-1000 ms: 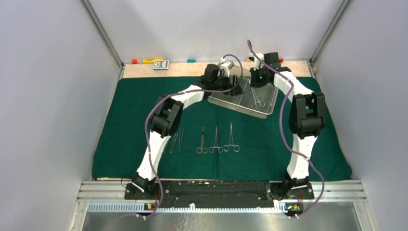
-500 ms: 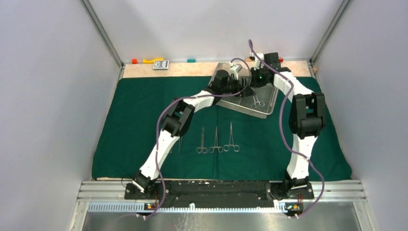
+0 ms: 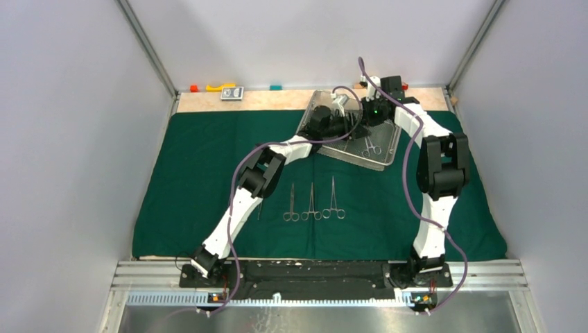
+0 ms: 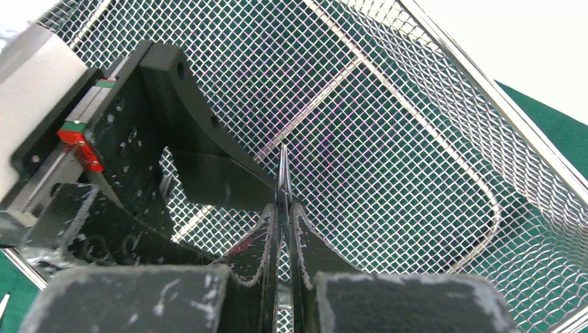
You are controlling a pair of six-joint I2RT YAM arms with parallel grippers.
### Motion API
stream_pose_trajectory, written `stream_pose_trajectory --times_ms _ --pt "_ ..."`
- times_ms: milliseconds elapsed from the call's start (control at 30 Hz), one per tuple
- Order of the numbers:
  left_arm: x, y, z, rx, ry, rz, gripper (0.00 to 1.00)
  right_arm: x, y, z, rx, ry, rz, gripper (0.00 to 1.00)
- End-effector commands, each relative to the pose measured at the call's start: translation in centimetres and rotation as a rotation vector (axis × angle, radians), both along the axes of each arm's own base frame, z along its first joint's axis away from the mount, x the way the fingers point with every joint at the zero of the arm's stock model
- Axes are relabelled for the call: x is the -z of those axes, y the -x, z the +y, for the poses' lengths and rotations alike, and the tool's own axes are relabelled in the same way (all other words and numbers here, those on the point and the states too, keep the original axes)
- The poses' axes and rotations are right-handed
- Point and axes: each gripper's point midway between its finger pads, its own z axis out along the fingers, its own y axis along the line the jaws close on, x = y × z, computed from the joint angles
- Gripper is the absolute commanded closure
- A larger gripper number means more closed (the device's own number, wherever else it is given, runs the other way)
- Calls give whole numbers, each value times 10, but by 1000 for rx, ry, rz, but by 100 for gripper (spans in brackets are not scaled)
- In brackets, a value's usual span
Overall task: Open and lay out the surgical kit
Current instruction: Pick up the medical item from the container.
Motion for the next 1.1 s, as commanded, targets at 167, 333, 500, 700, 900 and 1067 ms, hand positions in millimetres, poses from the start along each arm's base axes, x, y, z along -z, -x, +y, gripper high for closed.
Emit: stream_pose_trajectory --times_ms 167,333,500,700,900,1067 --pt "-18 1 -19 9 107 -28 51 -28 -7 1 6 -11 -73 100" --pt "-21 1 -20 12 118 -32 64 -26 -8 1 5 -9 -71 100" --pt "-28 0 -19 13 129 -36 86 -32 -10 2 4 -14 -79 100" --pt "-58 -4 -19 4 145 -96 100 -60 -12 3 3 -30 -119 98" --pt "-108 -4 -16 2 160 -180 100 -119 -11 1 15 -41 -224 70" --pt "-160 7 -11 20 184 -242 100 -164 2 -3 25 -45 -300 57"
